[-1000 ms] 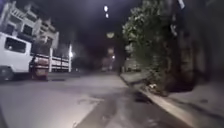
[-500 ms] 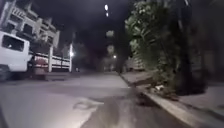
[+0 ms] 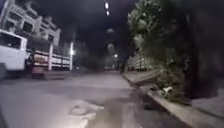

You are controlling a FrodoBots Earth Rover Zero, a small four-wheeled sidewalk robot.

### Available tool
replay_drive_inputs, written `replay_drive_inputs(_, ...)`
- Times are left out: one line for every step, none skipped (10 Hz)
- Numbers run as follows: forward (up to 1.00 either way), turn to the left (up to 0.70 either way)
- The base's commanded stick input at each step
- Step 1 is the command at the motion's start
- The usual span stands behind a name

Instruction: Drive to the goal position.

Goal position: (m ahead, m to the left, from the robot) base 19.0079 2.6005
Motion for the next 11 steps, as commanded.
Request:
replay_drive_inputs(0.5, -0.08)
replay_drive_inputs(0.5, -0.07)
replay_drive_inputs(0.5, -0.33)
replay_drive_inputs(0.5, -0.47)
replay_drive_inputs(0.5, -0.16)
replay_drive_inputs(0.5, -0.5)
replay_drive_inputs(0.5, -0.5)
replay_drive_inputs(0.5, -0.5)
replay_drive_inputs(0.5, -0.02)
replay_drive_inputs(0.5, 0.05)
replay_drive_inputs(0.5, 0.05)
